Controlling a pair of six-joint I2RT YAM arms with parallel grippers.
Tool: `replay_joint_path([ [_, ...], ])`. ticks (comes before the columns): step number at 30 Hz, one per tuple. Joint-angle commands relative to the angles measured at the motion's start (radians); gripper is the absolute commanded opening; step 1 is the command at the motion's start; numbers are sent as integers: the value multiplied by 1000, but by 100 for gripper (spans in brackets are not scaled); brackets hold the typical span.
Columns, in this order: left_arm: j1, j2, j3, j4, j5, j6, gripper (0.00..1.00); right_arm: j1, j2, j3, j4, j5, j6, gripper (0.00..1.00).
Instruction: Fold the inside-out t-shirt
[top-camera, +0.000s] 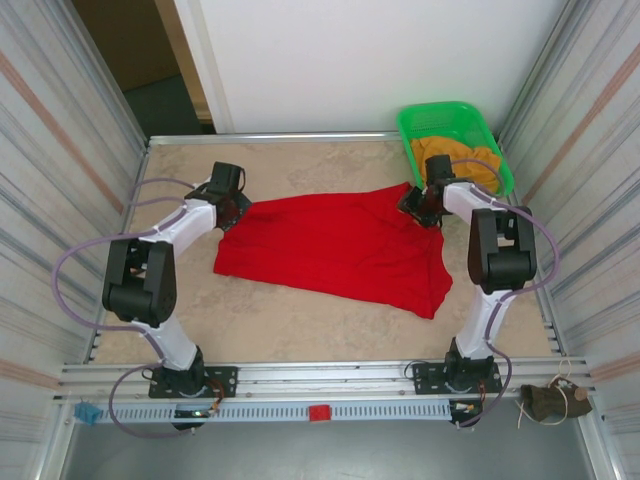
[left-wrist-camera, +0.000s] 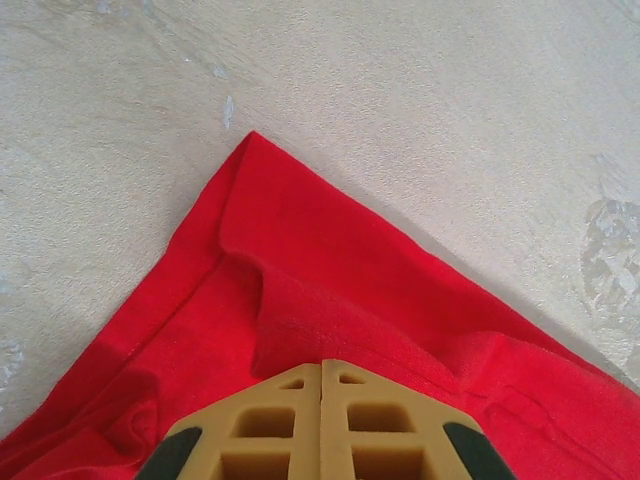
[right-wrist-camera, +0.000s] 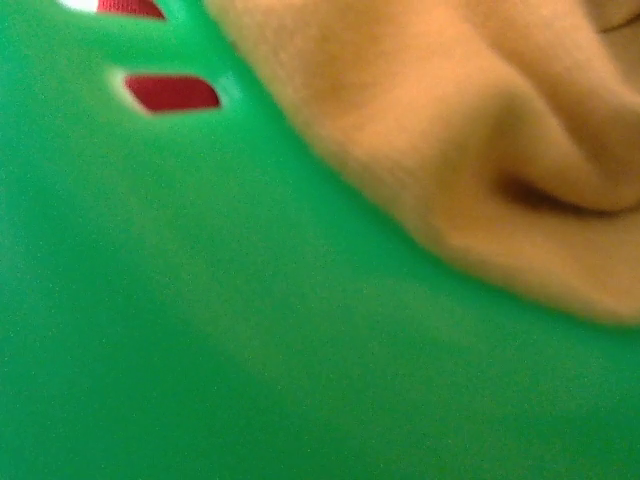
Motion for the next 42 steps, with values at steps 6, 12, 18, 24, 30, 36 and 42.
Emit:
replay_joint_path([
  [6,8,-56,-21,16,-13,20,0,17,39,70,-22,7,7,0],
  [12,44,-75,-11,11,-10,69,0,19,-87,60,-24,-42,-1,0],
  [18,94,-95,27,4,12,166,0,27,-241,62,-63,-46,-2,0],
  [24,139,-89,55,-13,88,257,0,38,-373,2,-95,-36,4,0],
  [30,175,-96,34,-20,172,299,0,54,-531,-97,-130,0,-1,0],
  [36,186,-145,-10,-20,210,304,0,52,-686,-152,-200,36,-15,0],
  [42,185,-210,-49,-47,223,304,0,68,-844,-223,-283,46,-6,0],
])
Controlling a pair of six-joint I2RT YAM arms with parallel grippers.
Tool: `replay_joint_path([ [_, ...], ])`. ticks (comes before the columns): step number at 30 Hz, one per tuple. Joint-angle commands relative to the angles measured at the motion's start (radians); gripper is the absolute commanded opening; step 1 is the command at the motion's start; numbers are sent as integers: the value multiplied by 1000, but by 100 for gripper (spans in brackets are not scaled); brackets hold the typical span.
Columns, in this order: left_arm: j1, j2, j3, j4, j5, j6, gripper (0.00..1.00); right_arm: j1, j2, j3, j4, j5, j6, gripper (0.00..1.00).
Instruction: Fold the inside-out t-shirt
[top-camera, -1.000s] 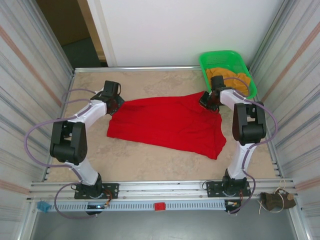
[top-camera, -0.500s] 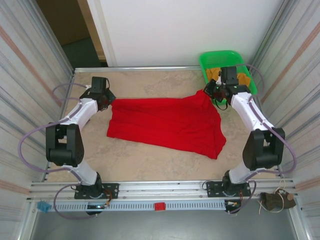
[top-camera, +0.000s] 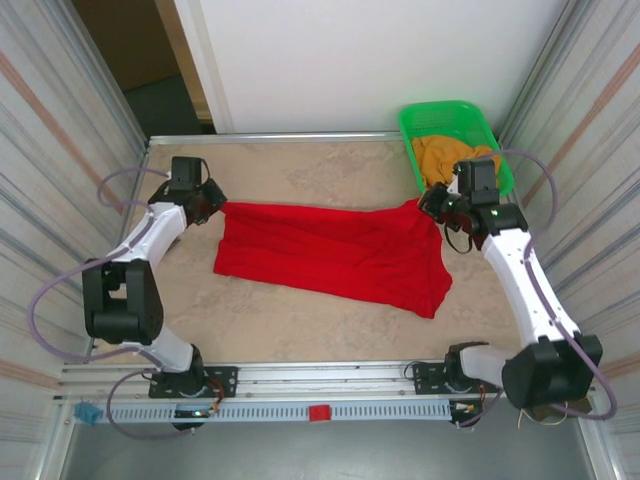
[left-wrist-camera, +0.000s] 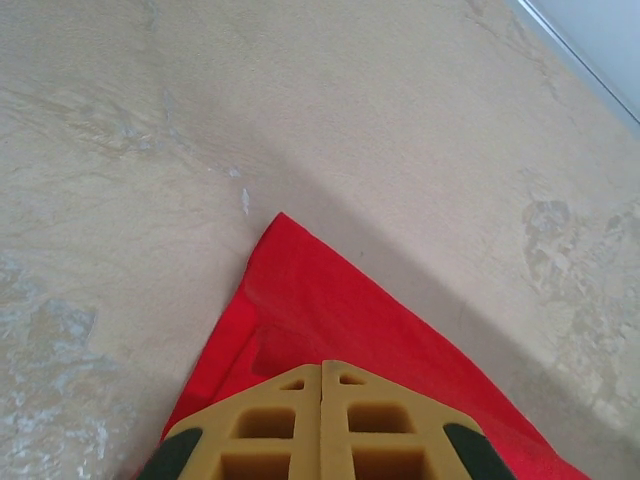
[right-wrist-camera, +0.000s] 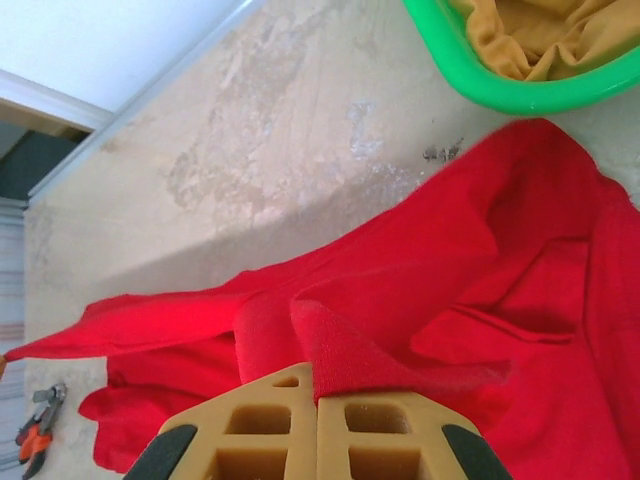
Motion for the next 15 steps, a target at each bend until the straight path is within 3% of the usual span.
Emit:
replay_joint_path([
  [1,6,-66,-29,-38,23,23,0,18,-101,-62,-97,24,-2,0],
  [7,5,-105,-104,-50,12,36,0,64,-315,-282,-138,65,71,0],
  [12,7,8,-126,-46,-12,60,0,142,-410,-533,-73,69,200,0],
  [14,11,68,-107,-50,-10,71,0,182,-423,-578,-93,108,245,30],
  [15,11,90,-96,-51,-7,75,0,197,-437,-587,-106,131,253,40],
])
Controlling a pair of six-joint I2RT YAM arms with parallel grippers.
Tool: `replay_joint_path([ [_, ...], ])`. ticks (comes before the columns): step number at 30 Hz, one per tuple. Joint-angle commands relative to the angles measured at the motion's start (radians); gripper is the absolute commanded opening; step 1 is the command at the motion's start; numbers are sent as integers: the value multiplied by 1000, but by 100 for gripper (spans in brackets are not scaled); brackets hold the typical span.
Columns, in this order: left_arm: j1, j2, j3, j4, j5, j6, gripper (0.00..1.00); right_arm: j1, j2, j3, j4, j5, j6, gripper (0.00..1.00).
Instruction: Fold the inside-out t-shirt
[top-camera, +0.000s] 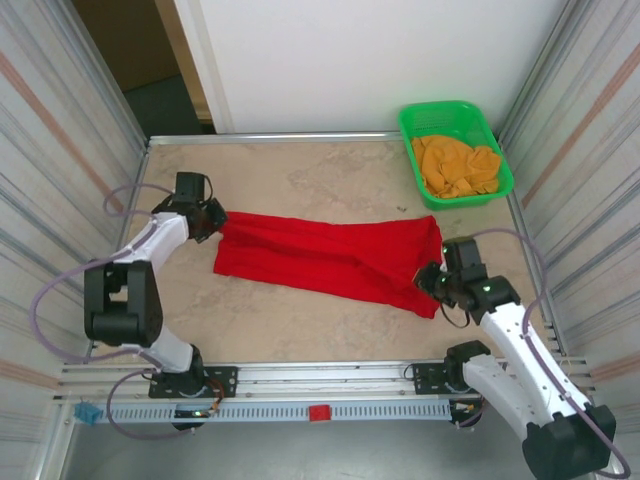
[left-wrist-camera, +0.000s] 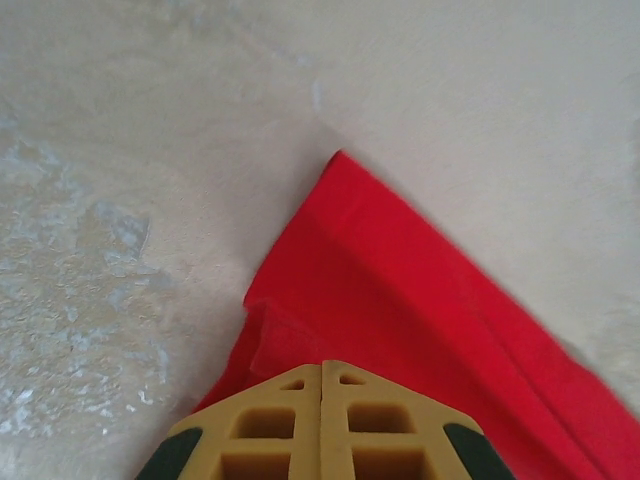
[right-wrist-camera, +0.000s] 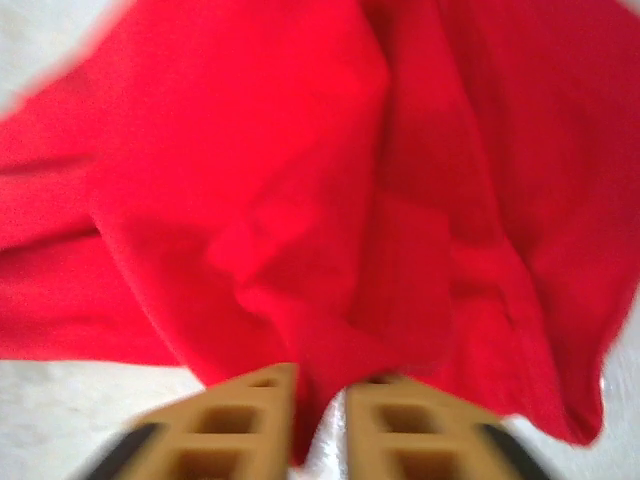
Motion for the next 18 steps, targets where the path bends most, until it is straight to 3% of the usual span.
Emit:
replay_joint_path([
  [1,10,68,24,-26,-8,40,0,41,-48,-18,-27,88,94,44],
  [5,8,79,32,-11,-6,33,0,31,-45,50,-40,131,50,44],
  [11,9,49,55,-10,-13,79,2,28,125,139,74,74,-19,43],
  [15,9,-4,81,-27,14,111,39,38,282,173,173,-2,-52,42],
  [18,0,-62,80,-36,19,100,45,62,380,194,228,-14,-60,41],
])
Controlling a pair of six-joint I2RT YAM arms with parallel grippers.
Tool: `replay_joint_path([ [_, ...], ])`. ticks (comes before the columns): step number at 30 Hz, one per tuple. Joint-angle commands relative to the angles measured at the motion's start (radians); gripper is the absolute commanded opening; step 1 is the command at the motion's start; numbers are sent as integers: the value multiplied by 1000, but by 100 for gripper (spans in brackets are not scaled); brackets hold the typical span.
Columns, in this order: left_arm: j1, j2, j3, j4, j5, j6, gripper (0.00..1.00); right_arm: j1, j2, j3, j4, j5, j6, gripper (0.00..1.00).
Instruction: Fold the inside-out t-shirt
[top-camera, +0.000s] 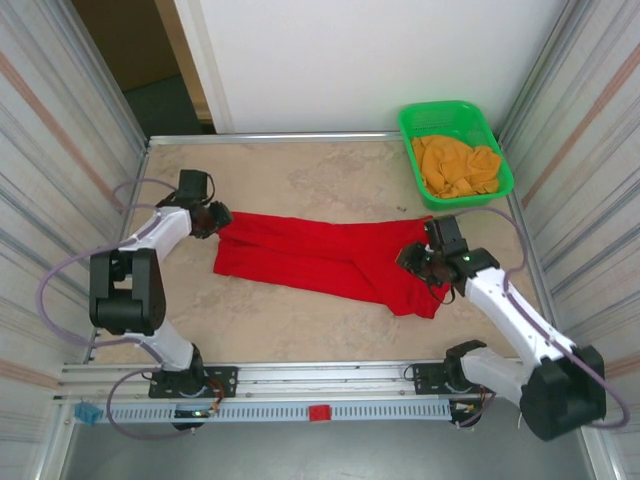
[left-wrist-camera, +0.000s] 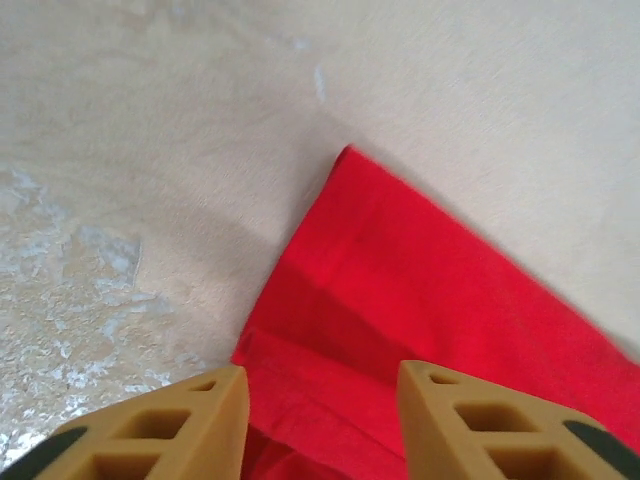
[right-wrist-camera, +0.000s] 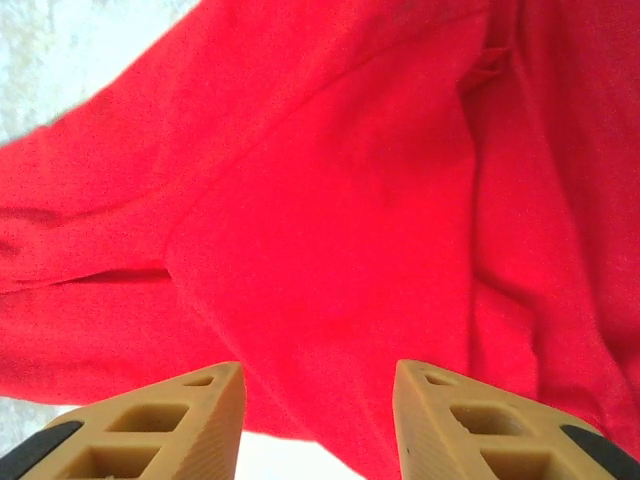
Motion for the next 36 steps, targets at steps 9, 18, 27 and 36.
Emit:
replay_joint_path([
  [9,-157,-9,-26,132,75,-155,47,36,271,25,213,-42,-15,39],
  [18,-99,77,-178,186,11,-324,44,-71,467,52,250,-79,-99,39],
  [27,-38,-47,-213,69,-104,-272,43,-105,576,242,183,-179,-209,38],
  [36,-144,-184,-125,66,-156,-129,43,4,381,144,170,-150,-166,41],
])
